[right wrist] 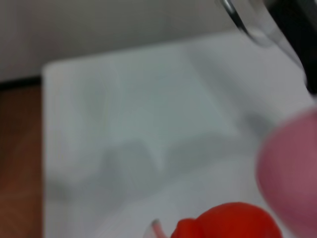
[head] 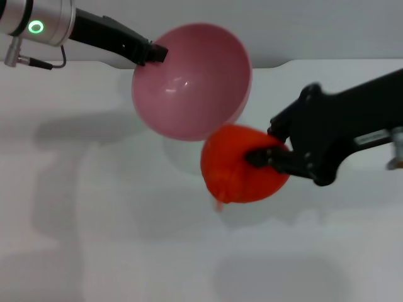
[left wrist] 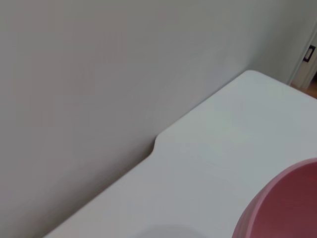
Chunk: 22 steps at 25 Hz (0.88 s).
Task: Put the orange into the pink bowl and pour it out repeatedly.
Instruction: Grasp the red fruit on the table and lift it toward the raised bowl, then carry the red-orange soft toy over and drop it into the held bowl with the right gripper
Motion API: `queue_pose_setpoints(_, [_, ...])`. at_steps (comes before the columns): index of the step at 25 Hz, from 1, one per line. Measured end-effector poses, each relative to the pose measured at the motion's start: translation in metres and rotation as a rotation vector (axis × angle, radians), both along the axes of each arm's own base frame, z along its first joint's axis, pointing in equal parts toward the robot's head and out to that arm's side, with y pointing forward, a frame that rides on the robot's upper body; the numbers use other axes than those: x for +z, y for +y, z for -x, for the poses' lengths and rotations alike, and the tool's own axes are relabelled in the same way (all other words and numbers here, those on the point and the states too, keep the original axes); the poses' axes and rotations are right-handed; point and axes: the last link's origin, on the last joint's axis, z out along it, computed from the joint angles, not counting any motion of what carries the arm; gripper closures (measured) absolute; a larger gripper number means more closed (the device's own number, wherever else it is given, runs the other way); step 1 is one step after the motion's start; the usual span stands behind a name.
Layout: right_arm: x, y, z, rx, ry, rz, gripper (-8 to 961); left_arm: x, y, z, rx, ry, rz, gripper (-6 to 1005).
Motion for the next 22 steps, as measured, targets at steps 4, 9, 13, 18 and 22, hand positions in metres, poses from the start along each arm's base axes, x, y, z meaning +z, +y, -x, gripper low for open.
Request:
queue_pose_setpoints(4, [0.035, -0.017, 0.019, 0.105, 0.131, -0.049, 841, -0.005, -0.003, 0.002, -0.002, 0.017, 0.016, 956])
queue_pose_setpoints(9, [0.065, -0.013, 0.022, 0.123, 0.269, -0.169, 870, -0.015, -0.006, 0.003, -0.007, 0.036, 0.050, 956])
queue_pose_setpoints(13, [0.066, 0.007, 0.009, 0.089, 0.317, -0.263, 886, -0.026, -0.011, -0.002, -0.029, 0.049, 0.091, 956])
queue_pose_setpoints(18, [0.045, 0.036, -0.014, 0.026, 0.365, -0.289, 892, -0.038, -0.017, -0.009, -0.056, 0.027, 0.135, 956])
queue_pose_setpoints(22, [0.022, 0.048, -0.024, 0.001, 0.362, -0.250, 890, -0.041, -0.019, -0.011, -0.064, 0.032, 0.147, 956])
